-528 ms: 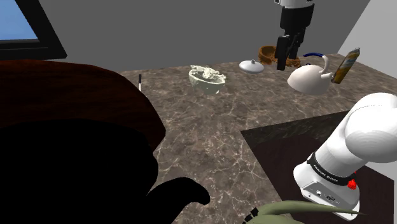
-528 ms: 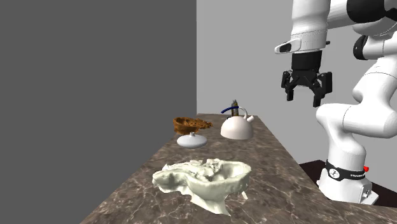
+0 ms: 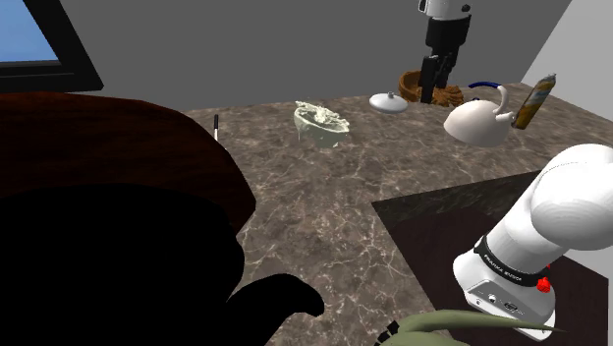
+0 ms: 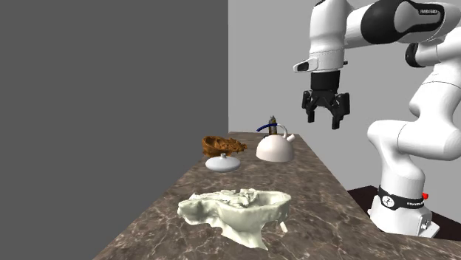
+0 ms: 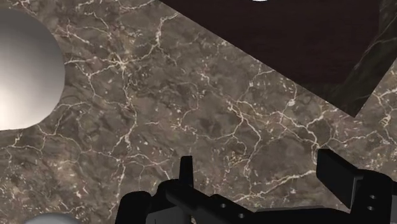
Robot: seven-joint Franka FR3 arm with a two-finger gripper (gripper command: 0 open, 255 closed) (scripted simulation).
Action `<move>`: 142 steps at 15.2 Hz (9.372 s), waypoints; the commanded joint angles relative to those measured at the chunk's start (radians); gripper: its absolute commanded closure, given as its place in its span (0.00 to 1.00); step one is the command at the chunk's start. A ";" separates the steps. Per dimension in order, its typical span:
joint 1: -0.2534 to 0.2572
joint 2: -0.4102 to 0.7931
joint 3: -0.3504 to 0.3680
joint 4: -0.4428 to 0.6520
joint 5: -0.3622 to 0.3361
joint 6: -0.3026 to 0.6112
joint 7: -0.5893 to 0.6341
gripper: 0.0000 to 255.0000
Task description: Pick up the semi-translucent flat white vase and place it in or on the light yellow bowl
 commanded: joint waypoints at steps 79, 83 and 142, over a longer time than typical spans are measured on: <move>-0.174 0.943 -0.380 0.882 0.274 0.207 -0.753 1.00; -0.179 0.947 -0.382 0.941 0.275 0.151 -0.752 1.00; 0.202 0.859 -0.168 0.710 0.172 0.313 -0.161 1.00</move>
